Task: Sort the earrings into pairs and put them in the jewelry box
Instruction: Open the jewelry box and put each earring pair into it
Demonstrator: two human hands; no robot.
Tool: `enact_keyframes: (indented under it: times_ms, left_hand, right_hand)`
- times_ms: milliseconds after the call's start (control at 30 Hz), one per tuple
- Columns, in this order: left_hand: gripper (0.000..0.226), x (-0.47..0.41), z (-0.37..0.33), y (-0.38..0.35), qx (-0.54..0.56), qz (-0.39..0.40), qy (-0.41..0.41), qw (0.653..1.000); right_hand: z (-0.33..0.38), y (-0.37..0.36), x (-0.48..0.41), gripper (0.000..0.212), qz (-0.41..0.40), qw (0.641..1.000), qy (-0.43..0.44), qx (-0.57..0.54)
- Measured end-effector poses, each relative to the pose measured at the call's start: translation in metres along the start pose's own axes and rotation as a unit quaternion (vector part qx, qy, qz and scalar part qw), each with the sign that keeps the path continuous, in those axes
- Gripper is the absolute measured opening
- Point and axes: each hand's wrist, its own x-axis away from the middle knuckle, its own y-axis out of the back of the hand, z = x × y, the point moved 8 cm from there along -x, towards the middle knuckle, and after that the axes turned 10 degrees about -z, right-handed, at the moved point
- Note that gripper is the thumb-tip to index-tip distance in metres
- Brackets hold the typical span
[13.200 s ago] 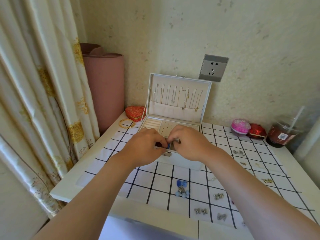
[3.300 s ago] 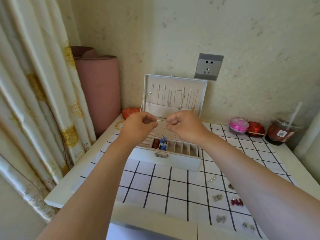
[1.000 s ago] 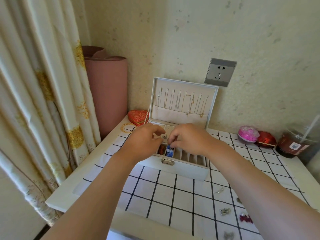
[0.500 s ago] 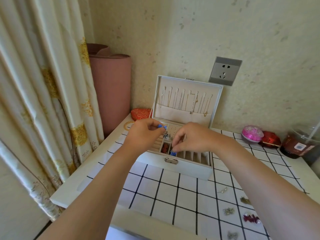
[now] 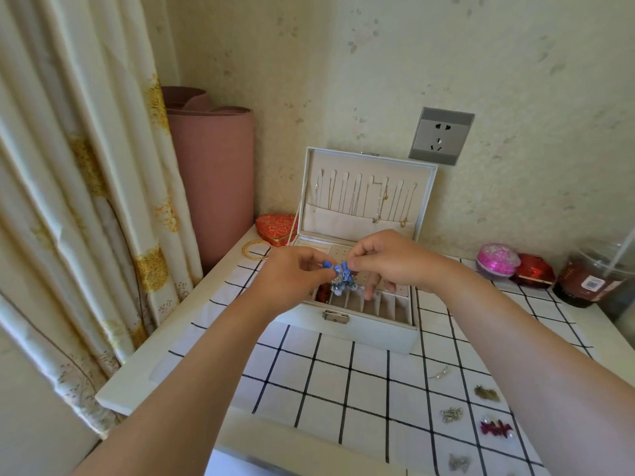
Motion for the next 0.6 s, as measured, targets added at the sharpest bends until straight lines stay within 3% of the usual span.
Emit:
enact_keyframes:
  times_ms: [167, 467, 600]
  left_hand:
    - [0.008, 0.002, 0.001, -0.013, -0.107, 0.027, -0.049, 0.993]
    - [0.01, 0.005, -0.005, -0.008, -0.258, -0.011, -0.129, 0.957]
    - [0.009, 0.004, -0.003, -0.012, -0.265, 0.04, -0.16, 0.95]
  right_hand:
    - [-0.004, -0.001, -0.002, 0.008, -0.011, 1.0, -0.022, -0.003]
    - [-0.004, -0.004, -0.006, 0.013, -0.04, 0.999, -0.03, -0.014]
    - [-0.003, -0.014, -0.007, 0.008, -0.02, 0.999, -0.009, 0.024]
